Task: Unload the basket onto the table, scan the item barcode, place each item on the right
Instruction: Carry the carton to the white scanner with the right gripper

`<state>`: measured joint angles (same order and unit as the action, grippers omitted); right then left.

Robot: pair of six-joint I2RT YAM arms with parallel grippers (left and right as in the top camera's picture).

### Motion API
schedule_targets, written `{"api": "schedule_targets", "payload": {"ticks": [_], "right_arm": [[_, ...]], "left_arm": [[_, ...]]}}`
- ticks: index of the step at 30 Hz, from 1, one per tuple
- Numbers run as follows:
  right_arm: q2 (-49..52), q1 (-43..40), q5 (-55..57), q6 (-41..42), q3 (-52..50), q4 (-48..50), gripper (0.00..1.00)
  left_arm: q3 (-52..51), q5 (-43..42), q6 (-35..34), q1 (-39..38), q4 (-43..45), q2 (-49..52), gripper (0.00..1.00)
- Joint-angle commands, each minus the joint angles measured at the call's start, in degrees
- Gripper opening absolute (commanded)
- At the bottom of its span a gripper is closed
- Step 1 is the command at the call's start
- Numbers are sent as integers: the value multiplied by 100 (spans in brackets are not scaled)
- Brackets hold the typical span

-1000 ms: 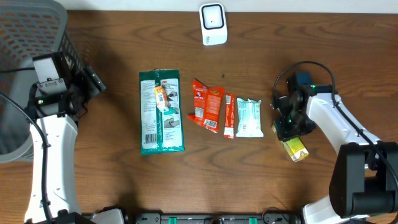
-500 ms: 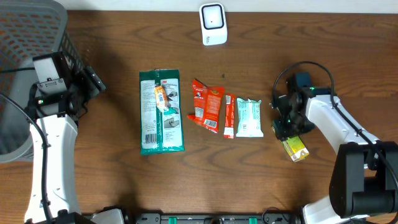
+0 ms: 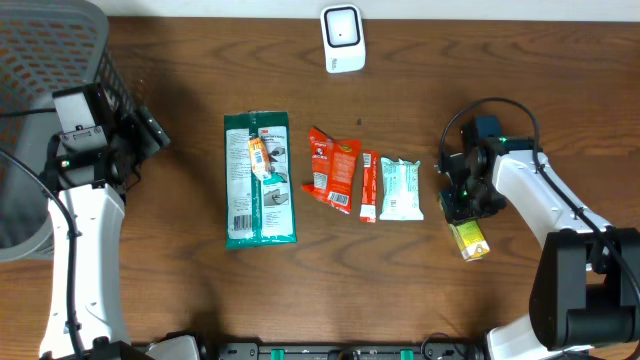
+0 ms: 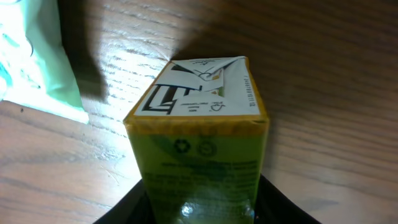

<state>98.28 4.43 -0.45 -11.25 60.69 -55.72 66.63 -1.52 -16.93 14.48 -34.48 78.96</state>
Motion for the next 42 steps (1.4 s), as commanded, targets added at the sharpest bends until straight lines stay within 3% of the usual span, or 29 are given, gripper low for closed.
{"api": "schedule_targets", "payload": {"ticks": [1, 20, 25, 29, 42], "right_arm": [[-68, 17, -50, 378, 111, 70, 35], [-68, 17, 133, 610, 15, -83, 35], [-68, 17, 310, 807, 15, 90, 25], [-68, 17, 142, 1060, 74, 254, 24], [-94, 17, -1237, 1311, 1532, -372, 22]], "left_arm": [[79, 94, -33, 50, 4, -94, 88], [79, 94, -35, 50, 4, -94, 88], [79, 94, -35, 50, 7, -94, 88], [79, 94, -35, 50, 4, -94, 88], [79, 94, -35, 50, 4, -94, 88]]}}
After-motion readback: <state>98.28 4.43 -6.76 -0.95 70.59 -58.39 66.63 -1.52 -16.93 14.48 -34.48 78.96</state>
